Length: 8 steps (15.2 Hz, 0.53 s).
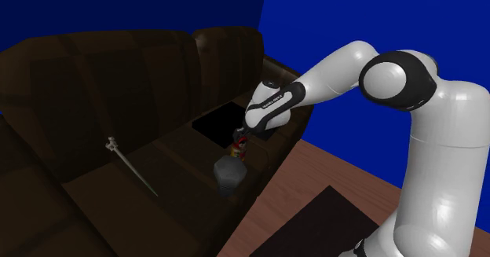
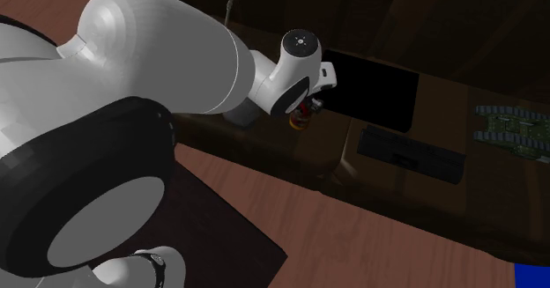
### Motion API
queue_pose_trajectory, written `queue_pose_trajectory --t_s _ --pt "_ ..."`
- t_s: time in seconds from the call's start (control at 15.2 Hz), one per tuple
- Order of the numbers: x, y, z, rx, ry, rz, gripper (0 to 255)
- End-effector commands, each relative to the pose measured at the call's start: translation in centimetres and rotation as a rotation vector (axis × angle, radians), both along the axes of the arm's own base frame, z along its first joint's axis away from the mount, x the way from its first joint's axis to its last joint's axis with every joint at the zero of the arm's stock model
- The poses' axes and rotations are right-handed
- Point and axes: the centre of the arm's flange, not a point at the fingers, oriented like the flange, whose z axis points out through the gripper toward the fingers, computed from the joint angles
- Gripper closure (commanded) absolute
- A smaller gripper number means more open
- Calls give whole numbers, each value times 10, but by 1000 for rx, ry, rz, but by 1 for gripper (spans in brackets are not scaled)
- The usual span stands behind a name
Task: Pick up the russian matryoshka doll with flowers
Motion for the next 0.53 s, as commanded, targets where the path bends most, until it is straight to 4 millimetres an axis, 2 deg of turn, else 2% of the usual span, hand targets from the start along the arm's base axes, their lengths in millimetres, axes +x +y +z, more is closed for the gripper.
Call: queue_pose_trajectory --t_s 0.0,0.46 --pt "0 0 7 0 1 0 255" --pt "0 0 44 0 1 0 255"
